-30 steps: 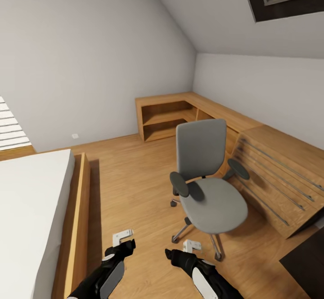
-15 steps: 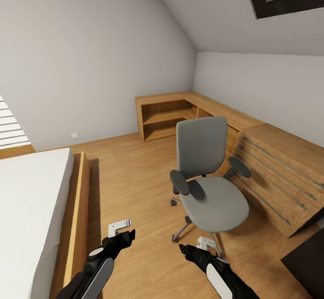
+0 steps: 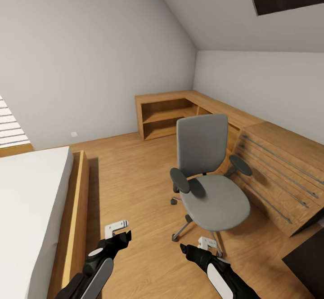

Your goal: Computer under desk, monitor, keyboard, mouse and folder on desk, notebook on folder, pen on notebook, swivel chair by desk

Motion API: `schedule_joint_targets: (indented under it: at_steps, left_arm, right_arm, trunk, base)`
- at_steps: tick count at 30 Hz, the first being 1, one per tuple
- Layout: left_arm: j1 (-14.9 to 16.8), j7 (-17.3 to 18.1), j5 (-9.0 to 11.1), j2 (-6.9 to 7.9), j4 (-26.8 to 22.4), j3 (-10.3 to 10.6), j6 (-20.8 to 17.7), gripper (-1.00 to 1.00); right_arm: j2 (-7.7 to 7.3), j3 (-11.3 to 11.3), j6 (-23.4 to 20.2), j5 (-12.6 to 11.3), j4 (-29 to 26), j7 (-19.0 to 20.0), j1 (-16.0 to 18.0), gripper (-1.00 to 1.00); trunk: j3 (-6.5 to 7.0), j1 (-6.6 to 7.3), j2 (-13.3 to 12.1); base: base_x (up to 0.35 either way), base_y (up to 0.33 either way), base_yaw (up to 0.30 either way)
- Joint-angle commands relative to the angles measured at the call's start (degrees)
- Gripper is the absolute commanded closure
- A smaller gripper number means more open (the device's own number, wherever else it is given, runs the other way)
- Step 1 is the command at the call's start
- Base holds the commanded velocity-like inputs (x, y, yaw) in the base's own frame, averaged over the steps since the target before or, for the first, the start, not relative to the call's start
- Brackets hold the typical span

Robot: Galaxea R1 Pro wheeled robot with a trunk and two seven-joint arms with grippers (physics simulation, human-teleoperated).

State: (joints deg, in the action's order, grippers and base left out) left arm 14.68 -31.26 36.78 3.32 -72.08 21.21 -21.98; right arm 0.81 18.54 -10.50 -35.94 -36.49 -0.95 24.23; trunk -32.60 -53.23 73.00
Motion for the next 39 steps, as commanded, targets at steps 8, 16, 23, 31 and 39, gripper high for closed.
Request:
schedule_joint_targets:
  at_steps: [8,16,23,31,39]
  left_arm:
    - [0.0,-0.6,0.5,-0.05,1.1,0.2,0.0,-1.0]
    - [0.0,-0.6,0.4,-0.22,1.8,0.3,0.0,-1.0]
    - [0.0,-0.4,0.1,-0.13,3.2,0.6,0.2,-1.0]
    - [0.0,-0.4,0.0,-0.21,3.3,0.7,0.1,-1.0]
    - [0.0,-0.3,0.0,-0.19,3.2,0.8,0.0,-1.0]
  right_arm:
    - [-0.02,0.1,-0.1,-0.3,-0.1,-0.1,0.0,-1.0]
    - [-0.02,0.2,0.7,-0.2,0.0,-0.2,0.0,-1.0]
    - [-0.02,0.2,0.8,-0.2,0.3,-0.1,0.0,-1.0]
    - [-0.02,-0.1,1.4,-0.3,2.0,-0.1,0.1,-1.0]
    - [0.05,-2.2,1.9,-0.4,4.7,-0.3,0.1,-1.0]
  trunk:
    - [-1.5,-1.76,3.3]
    - [-2.57,-3.08,5.7]
    - [-2.59,-3.08,5.7]
    - [-2.59,-3.08,5.7]
    - [-2.59,-3.08,5.7]
  base:
    - [0.0,0.0,0.027]
    - [0.0,0.0,0.235]
    - [0.108,0.0,0.101]
    - [0.108,0.0,0.002]
    - [0.134,0.0,0.0]
